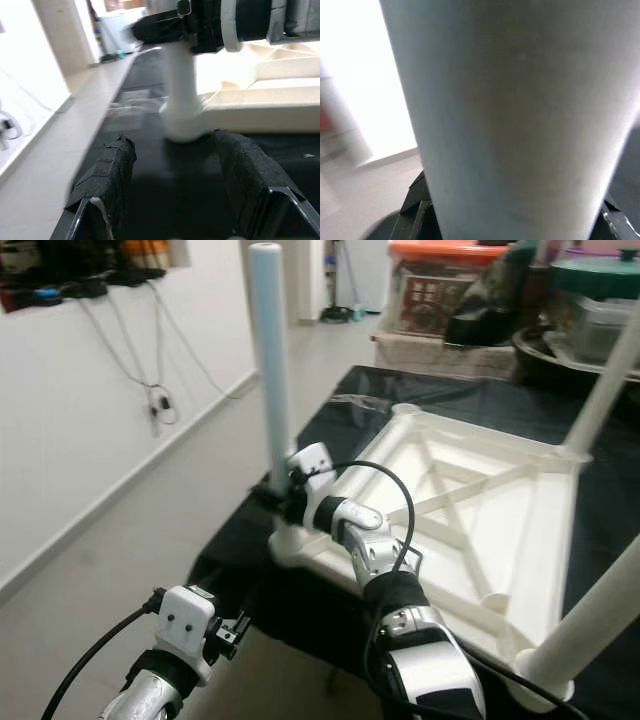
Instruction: Building children table
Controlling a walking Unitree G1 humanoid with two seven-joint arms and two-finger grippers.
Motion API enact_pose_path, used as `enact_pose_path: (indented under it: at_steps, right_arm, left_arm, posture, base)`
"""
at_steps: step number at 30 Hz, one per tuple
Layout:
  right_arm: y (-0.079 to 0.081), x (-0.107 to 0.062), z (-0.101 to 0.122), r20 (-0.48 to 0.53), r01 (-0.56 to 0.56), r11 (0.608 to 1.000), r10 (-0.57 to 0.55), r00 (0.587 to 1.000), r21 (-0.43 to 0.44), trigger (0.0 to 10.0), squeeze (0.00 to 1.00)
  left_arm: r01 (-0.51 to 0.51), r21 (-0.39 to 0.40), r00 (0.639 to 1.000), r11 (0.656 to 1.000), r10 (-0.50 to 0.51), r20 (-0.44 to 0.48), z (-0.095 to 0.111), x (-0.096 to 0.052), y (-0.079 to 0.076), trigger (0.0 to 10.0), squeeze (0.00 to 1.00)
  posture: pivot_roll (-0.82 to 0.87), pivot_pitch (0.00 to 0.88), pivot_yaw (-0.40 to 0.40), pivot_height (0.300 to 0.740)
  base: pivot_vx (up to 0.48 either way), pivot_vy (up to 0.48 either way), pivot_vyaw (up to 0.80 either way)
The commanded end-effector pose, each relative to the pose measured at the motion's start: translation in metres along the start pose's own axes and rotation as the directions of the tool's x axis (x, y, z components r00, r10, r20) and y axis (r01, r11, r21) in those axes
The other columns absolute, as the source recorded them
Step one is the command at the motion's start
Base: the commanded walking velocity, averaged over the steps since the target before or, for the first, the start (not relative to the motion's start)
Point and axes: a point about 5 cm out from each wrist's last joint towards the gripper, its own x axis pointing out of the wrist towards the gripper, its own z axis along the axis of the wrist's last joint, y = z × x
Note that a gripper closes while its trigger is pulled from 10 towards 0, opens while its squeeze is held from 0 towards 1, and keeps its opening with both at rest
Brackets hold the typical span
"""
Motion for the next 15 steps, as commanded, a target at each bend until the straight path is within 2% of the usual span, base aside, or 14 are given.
enact_pose_path:
  at_steps: [1, 3, 4, 5, 6, 8, 9, 10, 11, 12, 13, 14, 15]
  right_arm:
    - [-0.036, -0.017, -0.014, -0.065, 0.332, 0.943, -0.330, 0.942, 0.029, 0.0, 0.00]
    - [-0.036, -0.017, -0.014, -0.065, 0.332, 0.943, -0.330, 0.942, 0.029, 0.0, 0.00]
    - [-0.042, -0.025, -0.016, -0.060, 0.449, 0.893, -0.447, 0.892, 0.028, 0.0, 0.00]
    - [-0.042, -0.025, -0.016, -0.060, 0.449, 0.893, -0.447, 0.892, 0.028, 0.0, 0.00]
    - [-0.045, -0.034, -0.017, -0.063, 0.547, 0.837, -0.544, 0.837, 0.029, 0.0, 0.00]
    - [-0.045, -0.034, -0.017, -0.063, 0.547, 0.837, -0.544, 0.837, 0.029, 0.0, 0.00]
    - [-0.046, -0.041, -0.018, -0.067, 0.620, 0.784, -0.616, 0.784, 0.042, 0.0, 0.00]
    - [-0.046, -0.041, -0.018, -0.067, 0.620, 0.784, -0.616, 0.784, 0.042, 0.0, 0.00]
    - [-0.044, -0.045, -0.020, -0.082, 0.670, 0.740, -0.665, 0.742, 0.060, 0.0, 0.00]
    - [-0.044, -0.045, -0.020, -0.082, 0.670, 0.740, -0.665, 0.742, 0.060, 0.0, 0.00]
    - [-0.042, -0.046, -0.021, -0.091, 0.690, 0.719, -0.684, 0.723, 0.079, 0.0, 0.00]
    - [-0.031, -0.037, -0.021, -0.087, 0.639, 0.756, -0.634, 0.769, 0.141, 10.0, 0.00]
    - [-0.025, -0.031, -0.019, -0.060, 0.590, 0.790, -0.589, 0.806, 0.167, 10.0, 0.00]
  left_arm:
    - [-0.003, -0.005, 1.000, 1.000, 0.003, -0.022, -0.004, -0.002, 0.002, 10.0, 0.00]
    - [-0.003, -0.005, 1.000, 1.000, 0.003, -0.022, -0.004, -0.002, 0.002, 10.0, 0.00]
    - [-0.002, -0.005, 1.000, 1.000, 0.002, -0.022, -0.004, -0.002, 0.002, 10.0, 0.00]
    - [-0.002, -0.005, 1.000, 1.000, 0.002, -0.022, -0.004, -0.002, 0.002, 10.0, 0.00]
    - [-0.003, -0.005, 1.000, 1.000, 0.003, -0.020, -0.003, -0.001, 0.001, 10.0, 0.00]
    - [-0.003, -0.005, 1.000, 1.000, 0.003, -0.020, -0.003, -0.001, 0.001, 10.0, 0.00]
    - [-0.004, -0.006, 1.000, 1.000, 0.004, -0.018, -0.003, 0.000, 0.001, 10.0, 0.00]
    - [-0.004, -0.006, 1.000, 1.000, 0.004, -0.018, -0.003, 0.000, 0.001, 10.0, 0.00]
    - [-0.003, -0.007, 1.000, 1.000, 0.003, -0.017, -0.003, 0.000, 0.000, 10.0, 0.00]
    - [-0.003, -0.007, 1.000, 1.000, 0.003, -0.017, -0.003, 0.000, 0.000, 10.0, 0.00]
    - [-0.003, -0.008, 1.000, 1.000, 0.003, -0.016, -0.003, 0.000, 0.000, 10.0, 0.00]
    - [-0.002, -0.007, 1.000, 1.000, 0.002, -0.017, -0.003, 0.000, 0.001, 10.0, 0.00]
    - [-0.003, -0.006, 1.000, 1.000, 0.003, -0.017, -0.003, 0.000, 0.001, 10.0, 0.00]
  posture:
    - [-0.03, 0.000, 0.024, 0.740]
    - [-0.03, 0.000, 0.024, 0.740]
    - [-0.04, 0.000, 0.029, 0.740]
    - [-0.04, 0.000, 0.029, 0.740]
    - [-0.05, 0.000, 0.015, 0.740]
    - [-0.05, 0.000, 0.015, 0.740]
    - [-0.06, 0.000, 0.014, 0.740]
    - [-0.06, 0.000, 0.014, 0.740]
    - [-0.07, 0.000, 0.027, 0.740]
    - [-0.07, 0.000, 0.027, 0.740]
    - [-0.07, 0.000, 0.027, 0.740]
    - [-0.07, 0.000, 0.027, 0.740]
    - [-0.07, 0.000, 0.026, 0.740]
  base:
    - [0.000, 0.000, 0.00]
    - [0.000, 0.000, 0.00]
    - [0.000, 0.000, 0.00]
    - [0.000, 0.000, 0.00]
    - [0.000, 0.000, 0.00]
    - [0.000, 0.000, 0.00]
    - [0.000, 0.000, 0.00]
    - [0.000, 0.000, 0.00]
    - [0.000, 0.000, 0.00]
    - [0.000, 0.000, 0.00]
    - [0.000, 0.000, 0.00]
    - [0.000, 0.000, 0.00]
    - [0.000, 0.000, 0.00]
